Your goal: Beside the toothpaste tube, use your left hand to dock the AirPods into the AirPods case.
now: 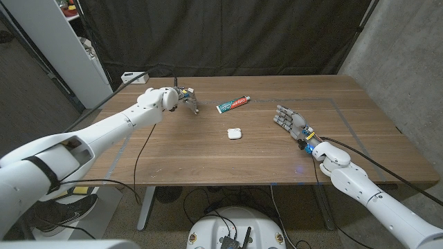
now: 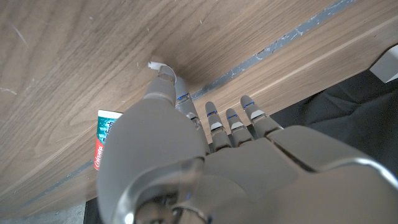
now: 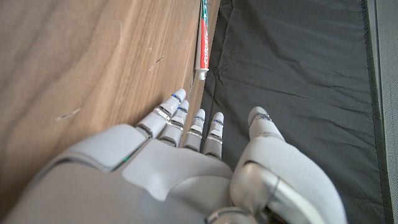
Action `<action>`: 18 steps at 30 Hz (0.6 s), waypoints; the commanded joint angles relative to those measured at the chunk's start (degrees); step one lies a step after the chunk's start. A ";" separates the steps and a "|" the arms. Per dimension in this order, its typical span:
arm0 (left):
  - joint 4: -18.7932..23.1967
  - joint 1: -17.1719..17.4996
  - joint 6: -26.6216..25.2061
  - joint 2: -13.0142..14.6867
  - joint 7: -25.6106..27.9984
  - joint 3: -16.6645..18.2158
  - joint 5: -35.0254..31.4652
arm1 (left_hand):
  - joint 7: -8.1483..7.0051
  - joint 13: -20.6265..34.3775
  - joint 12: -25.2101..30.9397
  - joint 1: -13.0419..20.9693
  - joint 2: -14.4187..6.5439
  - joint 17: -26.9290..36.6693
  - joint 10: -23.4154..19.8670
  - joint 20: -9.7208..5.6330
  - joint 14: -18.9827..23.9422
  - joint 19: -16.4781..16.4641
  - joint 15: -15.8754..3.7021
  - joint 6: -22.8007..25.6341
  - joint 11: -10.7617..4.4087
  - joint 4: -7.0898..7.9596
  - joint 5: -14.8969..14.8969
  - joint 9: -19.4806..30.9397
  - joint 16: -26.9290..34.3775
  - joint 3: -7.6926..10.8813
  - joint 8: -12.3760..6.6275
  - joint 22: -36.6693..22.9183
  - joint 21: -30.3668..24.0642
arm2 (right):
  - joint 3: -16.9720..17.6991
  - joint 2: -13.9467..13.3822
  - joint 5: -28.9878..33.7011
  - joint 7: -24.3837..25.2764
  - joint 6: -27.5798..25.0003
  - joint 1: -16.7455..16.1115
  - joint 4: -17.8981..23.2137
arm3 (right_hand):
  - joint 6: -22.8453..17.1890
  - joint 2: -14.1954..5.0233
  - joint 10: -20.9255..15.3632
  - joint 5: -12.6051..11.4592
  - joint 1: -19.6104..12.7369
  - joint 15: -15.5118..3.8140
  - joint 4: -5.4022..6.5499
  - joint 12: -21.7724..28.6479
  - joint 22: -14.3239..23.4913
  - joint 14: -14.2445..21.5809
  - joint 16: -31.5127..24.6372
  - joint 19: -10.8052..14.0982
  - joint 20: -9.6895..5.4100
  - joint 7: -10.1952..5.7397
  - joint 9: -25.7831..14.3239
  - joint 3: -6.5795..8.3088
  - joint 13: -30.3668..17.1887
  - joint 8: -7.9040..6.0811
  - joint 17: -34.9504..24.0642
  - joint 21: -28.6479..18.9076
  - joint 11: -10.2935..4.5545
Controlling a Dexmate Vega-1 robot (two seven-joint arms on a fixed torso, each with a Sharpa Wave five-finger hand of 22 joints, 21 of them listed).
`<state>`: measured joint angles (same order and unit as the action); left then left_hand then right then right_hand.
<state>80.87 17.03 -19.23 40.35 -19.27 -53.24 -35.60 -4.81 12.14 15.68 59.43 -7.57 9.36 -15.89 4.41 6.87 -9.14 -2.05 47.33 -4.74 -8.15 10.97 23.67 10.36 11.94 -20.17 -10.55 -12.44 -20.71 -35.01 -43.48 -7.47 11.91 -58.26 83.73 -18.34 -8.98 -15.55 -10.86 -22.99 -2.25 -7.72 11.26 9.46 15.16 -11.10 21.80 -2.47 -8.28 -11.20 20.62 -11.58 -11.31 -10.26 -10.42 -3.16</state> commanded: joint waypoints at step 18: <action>20.45 5.88 -9.86 3.50 -7.43 3.21 -3.02 | 0.52 0.11 -0.23 0.81 -0.17 0.10 -0.23 0.22 0.68 -0.39 -3.82 0.64 0.46 -0.02 0.14 1.37 -0.15 -0.41 -0.71 -0.29 -0.18 | -1.07 0.07 -1.20 -5.05 -0.29 1.45 -2.38 | 0.24 -0.05 0.00 0.00 0.30 -5.75 0.06 0.21 0.29 -0.18 -0.23 -0.43 -0.12 0.05 -0.13 0.09 -0.11 0.07 -0.16 -0.48 -0.11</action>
<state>93.88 20.57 -25.08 43.36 -24.27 -50.46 -36.36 -4.27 12.13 15.63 59.66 -7.77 9.36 -15.88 4.40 7.08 -9.14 -2.25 47.78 -4.72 -8.39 10.97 24.66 10.36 11.69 -20.61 -10.54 -12.44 -21.48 -35.24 -43.92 -9.19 10.82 -57.76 83.79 -18.34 -8.98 -15.55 -10.86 -22.99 -2.25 -7.72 11.26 9.45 15.16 -11.10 21.49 -2.16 -8.28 -11.20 20.62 -11.58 -11.31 -10.26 -10.42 -3.16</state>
